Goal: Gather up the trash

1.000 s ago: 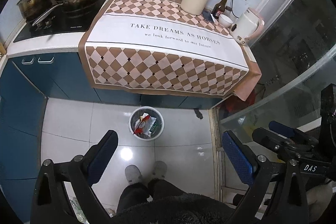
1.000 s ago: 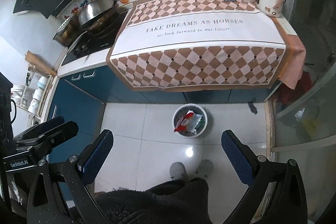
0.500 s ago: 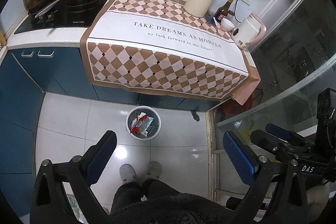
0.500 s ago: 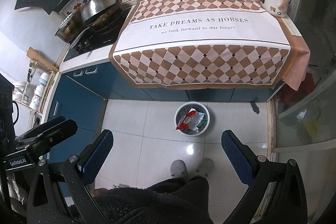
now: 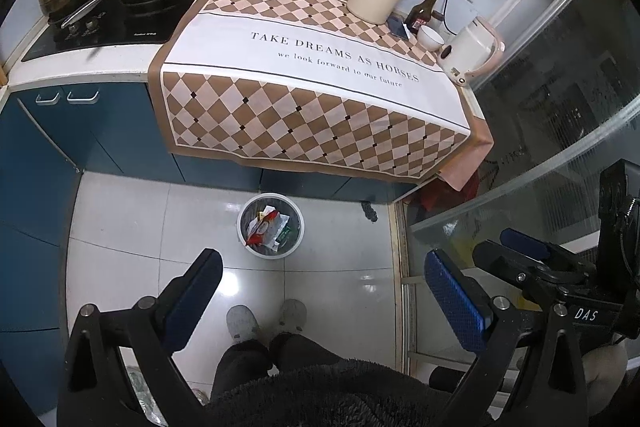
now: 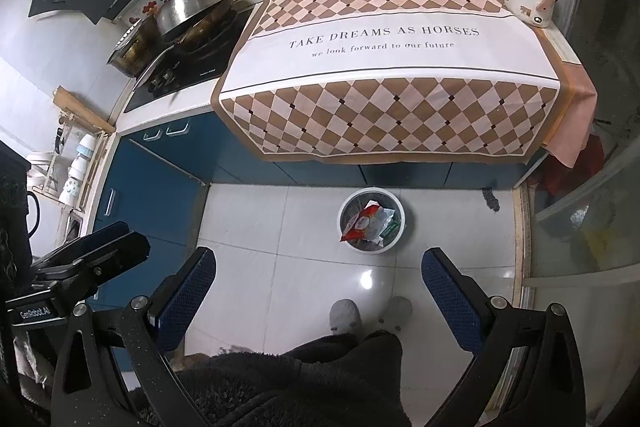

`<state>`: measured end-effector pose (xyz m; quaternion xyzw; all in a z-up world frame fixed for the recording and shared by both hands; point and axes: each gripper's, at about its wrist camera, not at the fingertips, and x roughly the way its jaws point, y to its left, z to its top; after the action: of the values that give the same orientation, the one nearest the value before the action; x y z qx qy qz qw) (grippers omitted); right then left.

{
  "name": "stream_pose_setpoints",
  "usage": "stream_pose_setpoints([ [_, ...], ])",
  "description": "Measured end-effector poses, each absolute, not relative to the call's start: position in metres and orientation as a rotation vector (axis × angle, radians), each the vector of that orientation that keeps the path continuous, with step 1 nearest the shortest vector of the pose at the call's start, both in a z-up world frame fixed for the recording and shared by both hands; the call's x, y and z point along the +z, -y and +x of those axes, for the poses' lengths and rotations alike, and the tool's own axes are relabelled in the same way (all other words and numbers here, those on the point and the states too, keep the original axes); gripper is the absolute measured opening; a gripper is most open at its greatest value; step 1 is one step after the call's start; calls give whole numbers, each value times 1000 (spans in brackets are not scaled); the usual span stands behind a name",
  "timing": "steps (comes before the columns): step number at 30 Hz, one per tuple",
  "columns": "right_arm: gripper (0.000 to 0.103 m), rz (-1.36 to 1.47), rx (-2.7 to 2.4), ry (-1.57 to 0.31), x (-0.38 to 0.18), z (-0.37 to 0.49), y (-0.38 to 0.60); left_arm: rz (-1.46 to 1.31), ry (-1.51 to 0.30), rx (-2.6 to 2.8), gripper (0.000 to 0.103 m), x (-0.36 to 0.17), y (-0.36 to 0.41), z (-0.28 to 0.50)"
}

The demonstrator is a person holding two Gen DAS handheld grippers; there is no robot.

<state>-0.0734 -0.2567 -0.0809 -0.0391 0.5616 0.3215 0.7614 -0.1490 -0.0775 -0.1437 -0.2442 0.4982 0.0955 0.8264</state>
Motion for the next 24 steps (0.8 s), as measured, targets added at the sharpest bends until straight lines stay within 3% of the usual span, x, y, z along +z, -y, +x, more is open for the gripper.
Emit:
stream_pose_setpoints([
  [24,103,-64,724,-1235,-81,-75,263,-543,-1053,200,103,-146,86,-150],
])
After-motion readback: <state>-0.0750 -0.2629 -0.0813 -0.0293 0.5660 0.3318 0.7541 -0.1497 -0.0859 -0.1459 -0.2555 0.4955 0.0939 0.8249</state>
